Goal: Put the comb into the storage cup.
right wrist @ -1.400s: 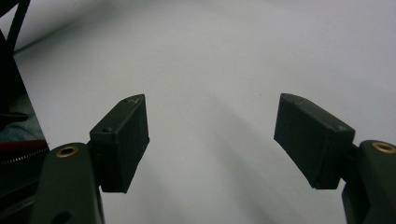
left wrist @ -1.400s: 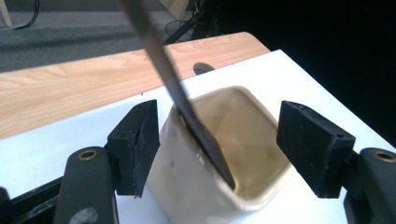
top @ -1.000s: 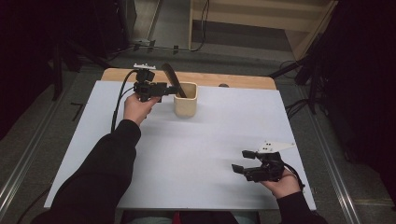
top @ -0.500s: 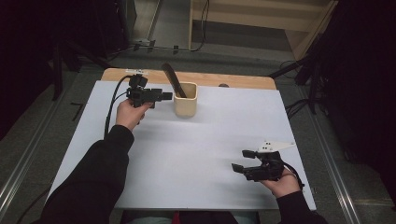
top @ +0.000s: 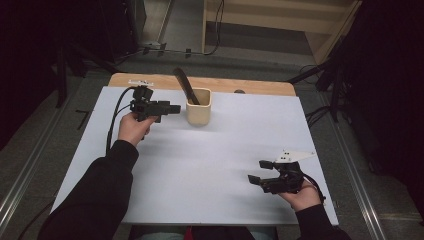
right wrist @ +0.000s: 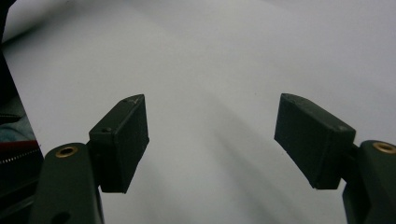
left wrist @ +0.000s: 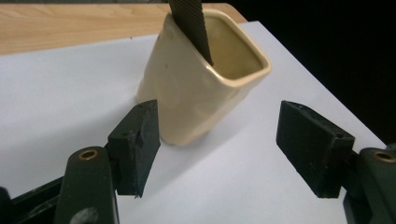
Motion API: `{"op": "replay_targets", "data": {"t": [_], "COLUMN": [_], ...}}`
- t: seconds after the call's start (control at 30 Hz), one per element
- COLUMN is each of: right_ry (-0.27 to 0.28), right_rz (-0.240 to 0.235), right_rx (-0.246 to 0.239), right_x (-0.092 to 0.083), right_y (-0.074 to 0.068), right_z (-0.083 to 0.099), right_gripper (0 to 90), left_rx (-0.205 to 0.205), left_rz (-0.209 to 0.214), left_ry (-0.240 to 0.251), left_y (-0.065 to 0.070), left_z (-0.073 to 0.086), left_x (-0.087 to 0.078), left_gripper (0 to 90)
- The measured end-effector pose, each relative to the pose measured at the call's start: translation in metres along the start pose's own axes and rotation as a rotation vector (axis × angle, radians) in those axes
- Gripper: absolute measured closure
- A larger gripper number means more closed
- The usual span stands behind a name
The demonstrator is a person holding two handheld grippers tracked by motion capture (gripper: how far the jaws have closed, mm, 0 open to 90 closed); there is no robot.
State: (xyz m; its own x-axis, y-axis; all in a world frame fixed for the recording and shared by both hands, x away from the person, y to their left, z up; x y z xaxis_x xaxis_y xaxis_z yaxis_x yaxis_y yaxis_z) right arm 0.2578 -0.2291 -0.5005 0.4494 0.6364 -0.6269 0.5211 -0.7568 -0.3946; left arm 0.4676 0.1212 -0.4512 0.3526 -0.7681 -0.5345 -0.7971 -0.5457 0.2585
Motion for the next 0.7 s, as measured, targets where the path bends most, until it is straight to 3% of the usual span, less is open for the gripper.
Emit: {"op": "replay_targets", "data": {"t": [0.7], "right_ry": [0.005], "right_rz": [0.004], "right_rx": [0.011], "right_x": [-0.001], "right_y": [0.002], "right_z": [-0.001], "right_gripper": [23.7], "left_rx": [0.039], "left_rz": [0.035], "left_ry": [-0.073], "left_y": [0.022], "left_z": [0.022], "left_x": [-0.008], "left_gripper": [30.8]}}
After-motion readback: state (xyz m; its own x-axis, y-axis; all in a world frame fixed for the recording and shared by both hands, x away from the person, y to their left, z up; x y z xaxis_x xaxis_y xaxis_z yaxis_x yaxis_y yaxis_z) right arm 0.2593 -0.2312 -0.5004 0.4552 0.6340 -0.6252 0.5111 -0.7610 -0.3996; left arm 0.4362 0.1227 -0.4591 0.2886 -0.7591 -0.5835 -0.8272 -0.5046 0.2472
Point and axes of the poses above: each handheld gripper's, and its own axes: x roughly forward along the jaws, z roughly out of its underside, y roughly to its right, the point moved 5 cm from there along x, roughly forward along the jaws, and after that the axes turned 12 degrees about x, right-handed, at the moved point
